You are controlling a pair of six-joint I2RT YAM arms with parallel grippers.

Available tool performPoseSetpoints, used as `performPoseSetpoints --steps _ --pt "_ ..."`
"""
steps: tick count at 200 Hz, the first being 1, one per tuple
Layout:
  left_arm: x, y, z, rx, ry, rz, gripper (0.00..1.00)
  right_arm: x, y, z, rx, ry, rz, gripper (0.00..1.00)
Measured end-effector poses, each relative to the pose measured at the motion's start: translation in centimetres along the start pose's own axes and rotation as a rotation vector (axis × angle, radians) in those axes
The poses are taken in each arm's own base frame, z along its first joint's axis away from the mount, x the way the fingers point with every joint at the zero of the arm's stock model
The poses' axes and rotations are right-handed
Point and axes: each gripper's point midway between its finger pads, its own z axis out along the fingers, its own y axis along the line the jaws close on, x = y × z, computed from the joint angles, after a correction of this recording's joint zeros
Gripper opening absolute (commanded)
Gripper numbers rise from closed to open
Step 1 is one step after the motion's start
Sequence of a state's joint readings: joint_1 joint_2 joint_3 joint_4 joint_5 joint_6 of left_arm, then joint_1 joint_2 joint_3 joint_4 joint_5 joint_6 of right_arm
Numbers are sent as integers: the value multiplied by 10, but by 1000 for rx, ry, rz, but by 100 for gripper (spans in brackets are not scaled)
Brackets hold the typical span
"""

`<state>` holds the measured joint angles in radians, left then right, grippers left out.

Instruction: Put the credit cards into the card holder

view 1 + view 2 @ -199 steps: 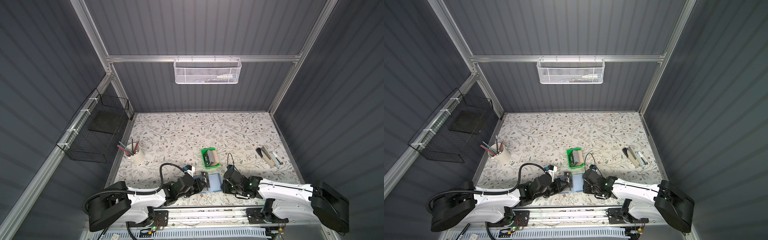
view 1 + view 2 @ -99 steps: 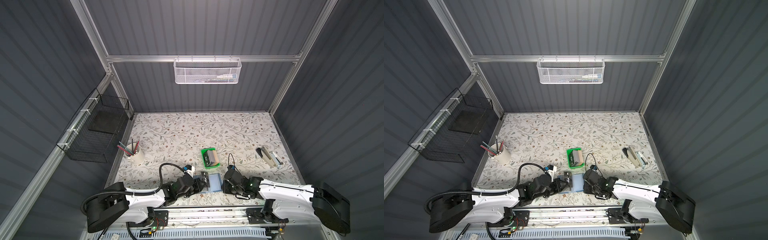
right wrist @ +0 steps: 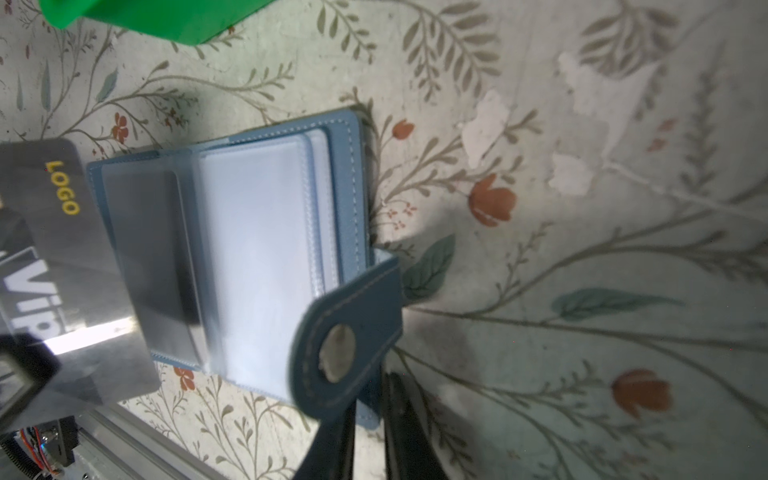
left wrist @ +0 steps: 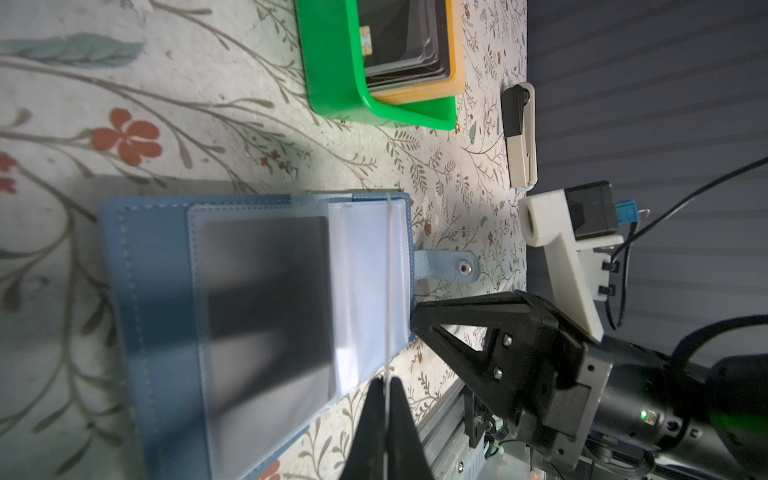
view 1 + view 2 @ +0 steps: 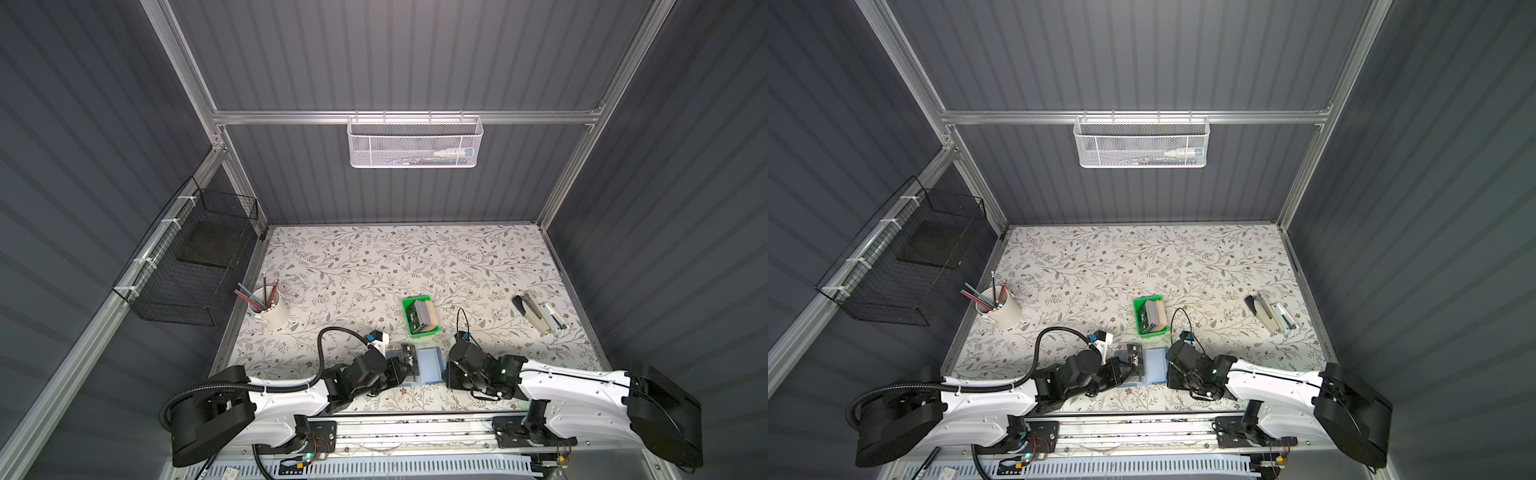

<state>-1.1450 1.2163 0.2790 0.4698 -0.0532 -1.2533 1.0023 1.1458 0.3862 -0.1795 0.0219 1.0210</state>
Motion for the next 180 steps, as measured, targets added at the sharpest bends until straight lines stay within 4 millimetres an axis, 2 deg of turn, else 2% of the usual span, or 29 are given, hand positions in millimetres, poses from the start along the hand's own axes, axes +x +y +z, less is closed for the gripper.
performPoseSetpoints --steps 126,180 --pt "-1 2 0 -8 -5 -5 0 0 -1 1 3 2 0 17" --pt "2 10 4 -35 4 -17 0 0 0 1 3 1 0 17"
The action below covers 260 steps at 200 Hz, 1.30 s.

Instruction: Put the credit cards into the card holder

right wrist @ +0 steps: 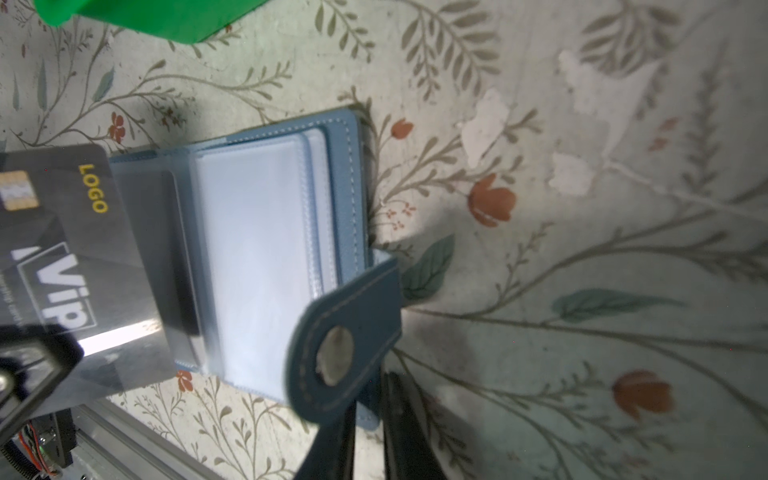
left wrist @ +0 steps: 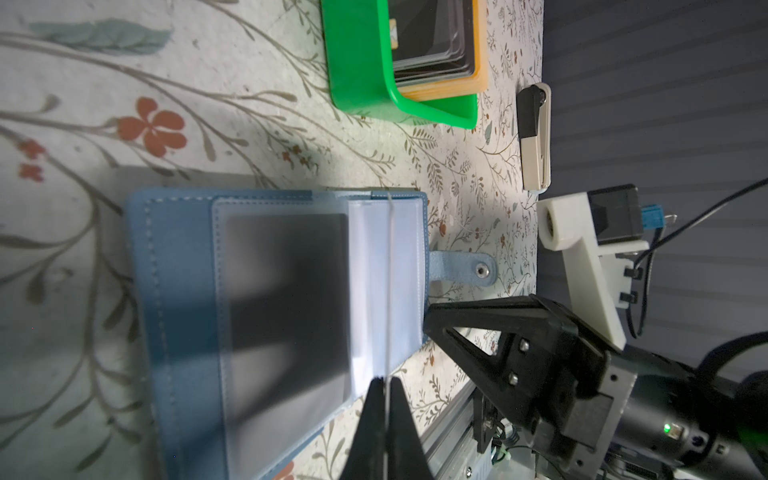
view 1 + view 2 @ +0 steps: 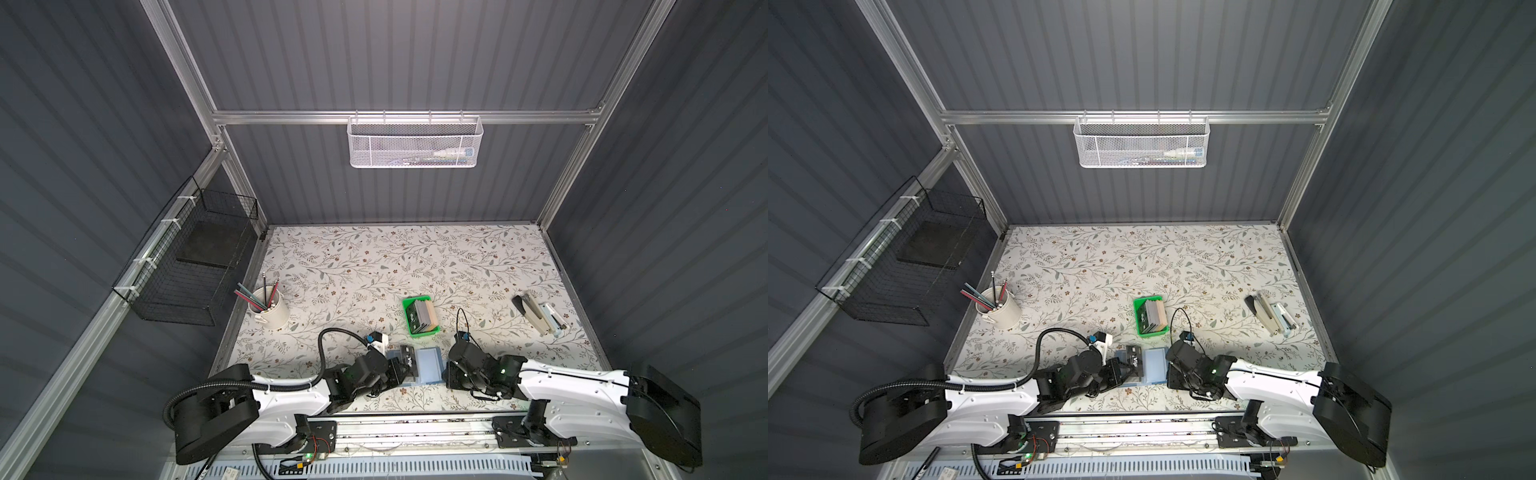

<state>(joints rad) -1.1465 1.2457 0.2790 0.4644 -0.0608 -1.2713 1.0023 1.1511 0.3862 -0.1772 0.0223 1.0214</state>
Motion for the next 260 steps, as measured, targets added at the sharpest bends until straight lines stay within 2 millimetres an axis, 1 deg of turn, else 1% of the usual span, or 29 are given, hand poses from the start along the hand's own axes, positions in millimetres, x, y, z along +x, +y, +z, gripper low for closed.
performPoseSetpoints --steps 53,116,211,243,260 --pt "3 8 5 -24 8 -16 0 0 0 0 0 0 0 16" --pt "7 10 11 -27 19 -19 0 0 0 1 -1 0 0 15" --pt "10 11 14 -23 30 -59 0 -2 3 3 -9 -6 0 15" --pt "13 17 12 -23 36 -70 0 -2 3 4 -9 -6 0 14" --pt "13 16 12 -17 38 -71 0 -2 4 4 -9 -5 0 14"
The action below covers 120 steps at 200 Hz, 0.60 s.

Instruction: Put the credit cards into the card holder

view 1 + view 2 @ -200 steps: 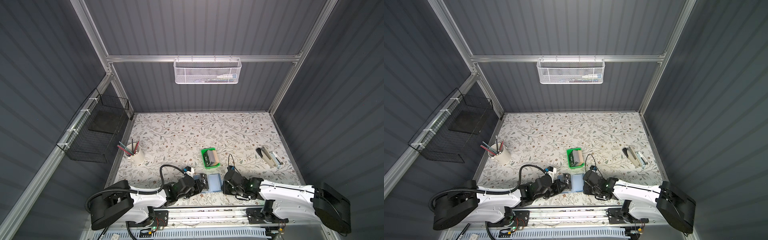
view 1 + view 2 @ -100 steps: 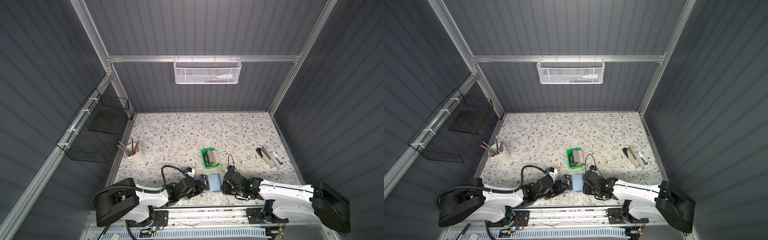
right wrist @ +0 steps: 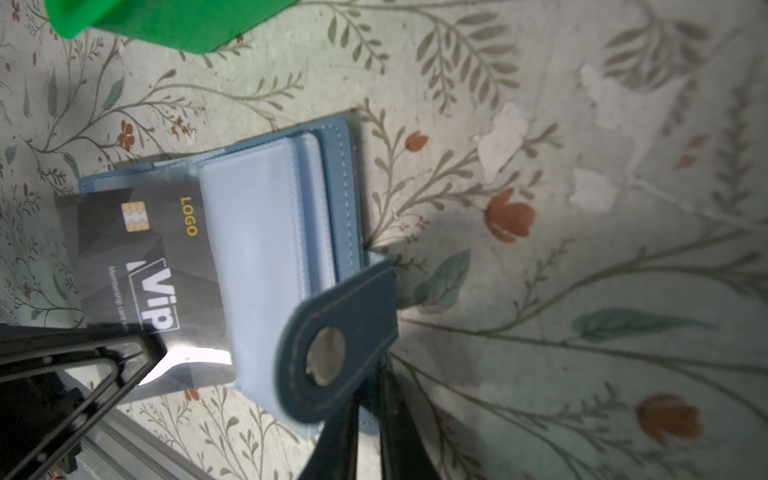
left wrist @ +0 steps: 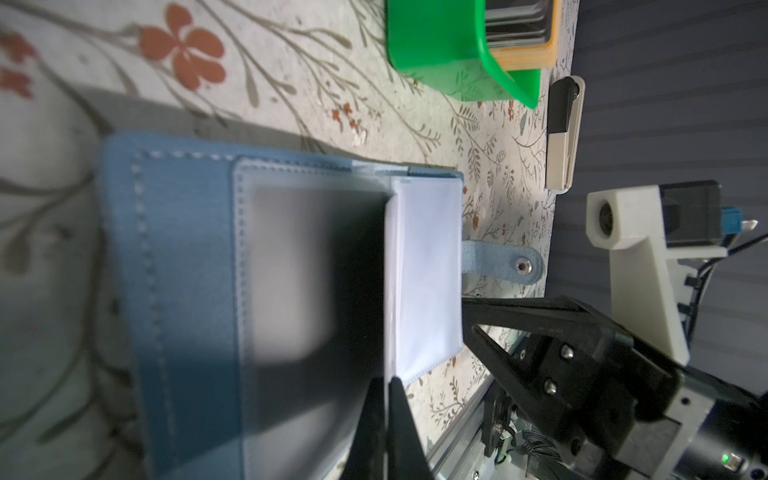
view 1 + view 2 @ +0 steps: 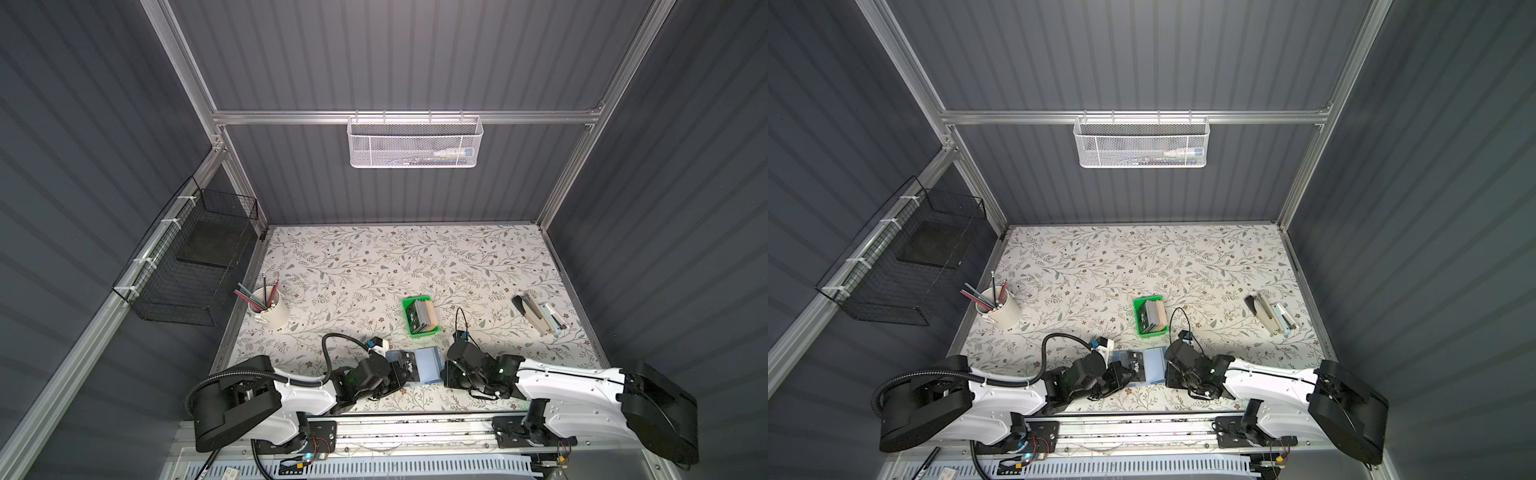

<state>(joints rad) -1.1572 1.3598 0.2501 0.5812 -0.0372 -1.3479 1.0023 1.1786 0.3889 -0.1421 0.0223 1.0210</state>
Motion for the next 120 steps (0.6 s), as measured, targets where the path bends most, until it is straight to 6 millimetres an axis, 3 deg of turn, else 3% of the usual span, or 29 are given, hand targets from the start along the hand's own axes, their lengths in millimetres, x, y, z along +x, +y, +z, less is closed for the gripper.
performPoseSetpoints --steps 120 --pt "1 -3 5 21 6 -7 0 0 1 1 4 2 0 14"
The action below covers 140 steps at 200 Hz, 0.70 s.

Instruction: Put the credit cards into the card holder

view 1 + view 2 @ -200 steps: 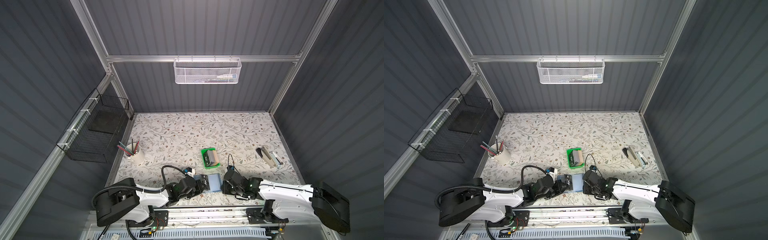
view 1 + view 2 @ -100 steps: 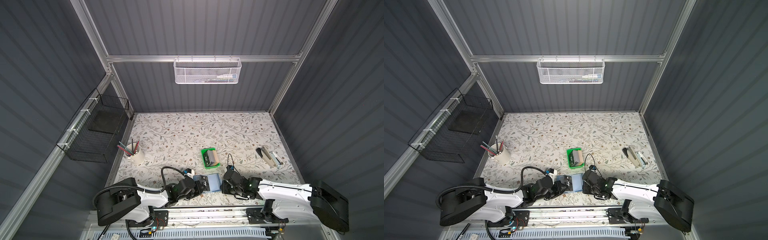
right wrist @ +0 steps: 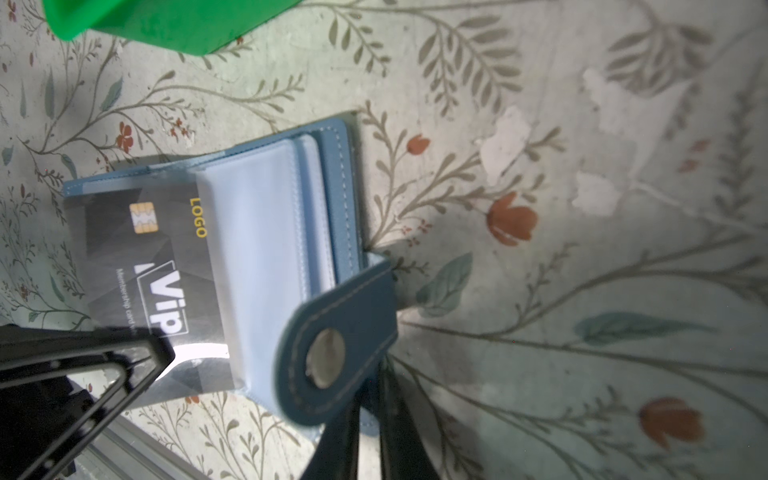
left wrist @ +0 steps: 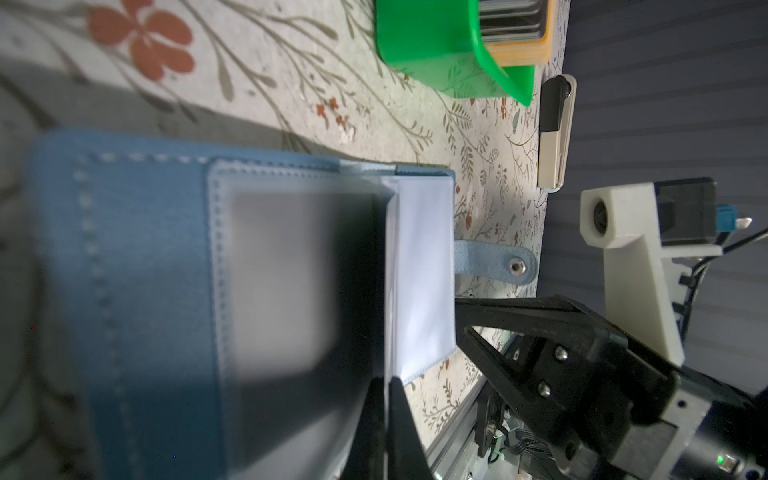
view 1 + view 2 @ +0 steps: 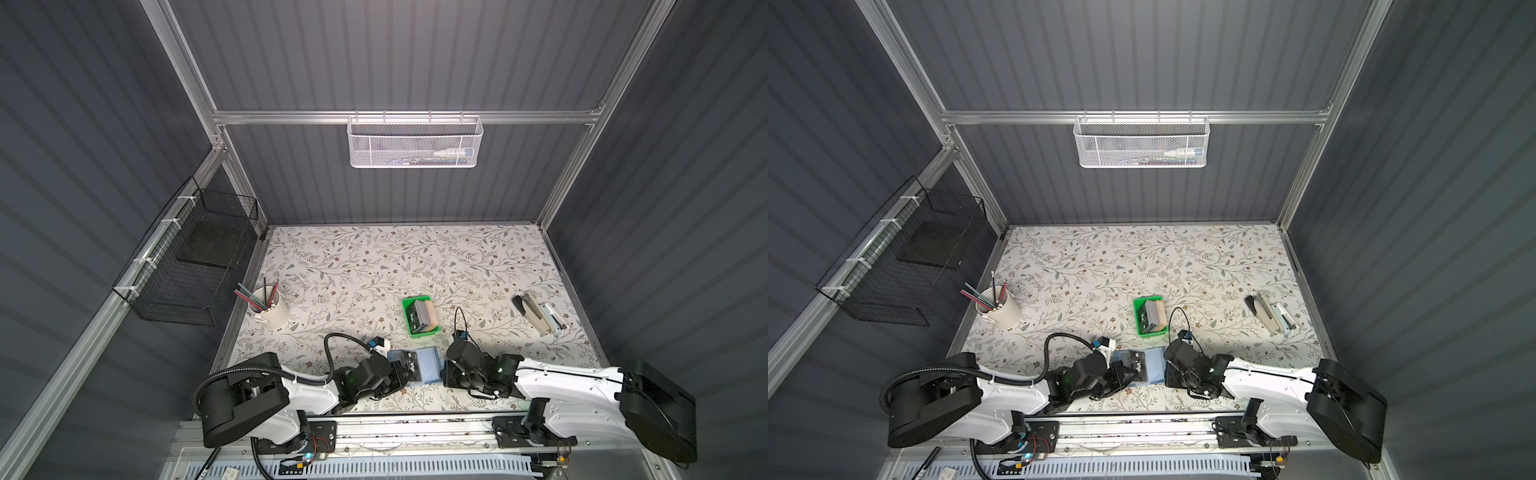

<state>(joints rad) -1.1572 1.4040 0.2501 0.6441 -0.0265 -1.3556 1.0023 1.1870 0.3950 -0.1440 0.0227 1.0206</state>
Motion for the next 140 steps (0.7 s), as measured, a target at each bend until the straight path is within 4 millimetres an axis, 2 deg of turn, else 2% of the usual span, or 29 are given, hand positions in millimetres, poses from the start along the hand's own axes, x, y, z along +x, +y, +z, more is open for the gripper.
performPoseSetpoints --steps 45,140 --pt "1 3 2 -8 2 -1 0 0 0 0 -1 -1 0 13" --pt "3 1 11 -57 33 22 22 0 0 0 0 -1 0 13"
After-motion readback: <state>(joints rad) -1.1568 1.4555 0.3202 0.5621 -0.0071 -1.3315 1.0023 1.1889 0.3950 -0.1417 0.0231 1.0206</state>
